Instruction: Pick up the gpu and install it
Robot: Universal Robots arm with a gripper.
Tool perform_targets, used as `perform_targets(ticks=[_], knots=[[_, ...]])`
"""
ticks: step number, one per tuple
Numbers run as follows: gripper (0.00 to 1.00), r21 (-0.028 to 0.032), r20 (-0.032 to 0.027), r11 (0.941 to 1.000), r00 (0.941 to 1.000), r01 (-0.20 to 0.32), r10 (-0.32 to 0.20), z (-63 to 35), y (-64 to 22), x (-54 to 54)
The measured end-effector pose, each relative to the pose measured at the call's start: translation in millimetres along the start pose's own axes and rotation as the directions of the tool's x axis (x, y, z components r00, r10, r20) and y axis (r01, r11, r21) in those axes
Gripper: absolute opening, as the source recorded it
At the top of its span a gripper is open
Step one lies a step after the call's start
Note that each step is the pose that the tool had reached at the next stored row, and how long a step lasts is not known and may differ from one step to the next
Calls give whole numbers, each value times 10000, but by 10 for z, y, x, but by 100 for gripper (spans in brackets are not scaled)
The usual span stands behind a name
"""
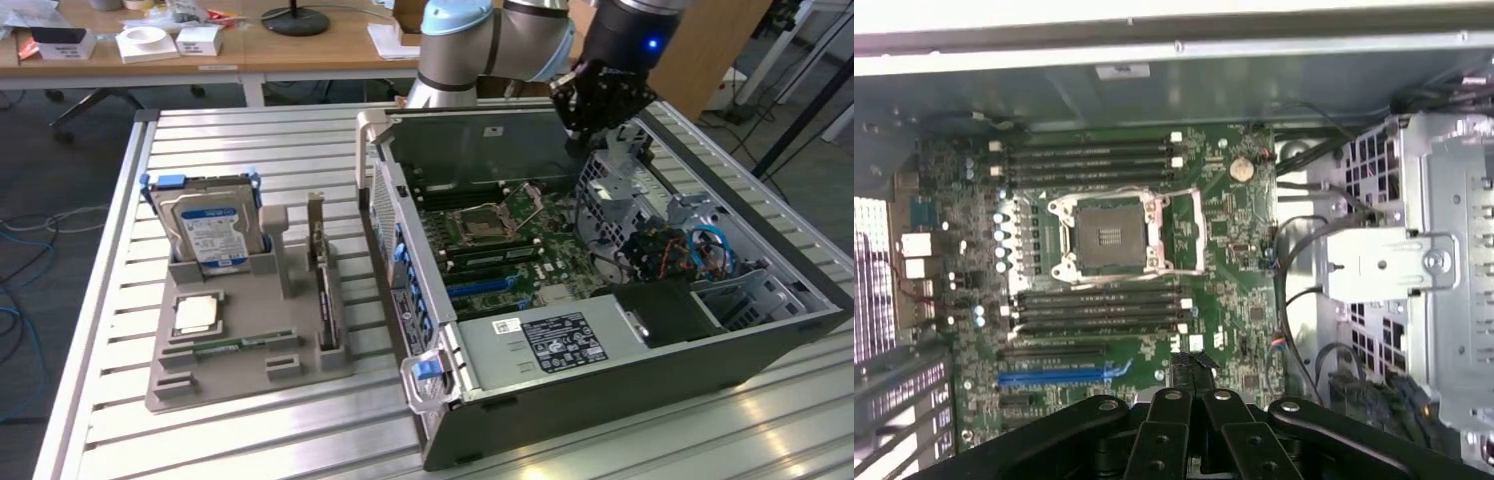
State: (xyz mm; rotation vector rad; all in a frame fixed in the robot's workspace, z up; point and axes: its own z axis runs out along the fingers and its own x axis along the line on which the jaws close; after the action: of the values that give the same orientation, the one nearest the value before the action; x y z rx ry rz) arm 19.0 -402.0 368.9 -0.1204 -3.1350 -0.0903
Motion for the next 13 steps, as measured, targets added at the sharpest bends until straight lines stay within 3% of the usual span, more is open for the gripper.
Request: perform_targets(ticks=[4,10,13], knots=[[10,-24,-3,10000,10000,0,0,5,77,6],[10,-44,-3,10000,10000,0,0,5,80,9],[10,-51,-5,10000,10000,2,-2,6,72,107]])
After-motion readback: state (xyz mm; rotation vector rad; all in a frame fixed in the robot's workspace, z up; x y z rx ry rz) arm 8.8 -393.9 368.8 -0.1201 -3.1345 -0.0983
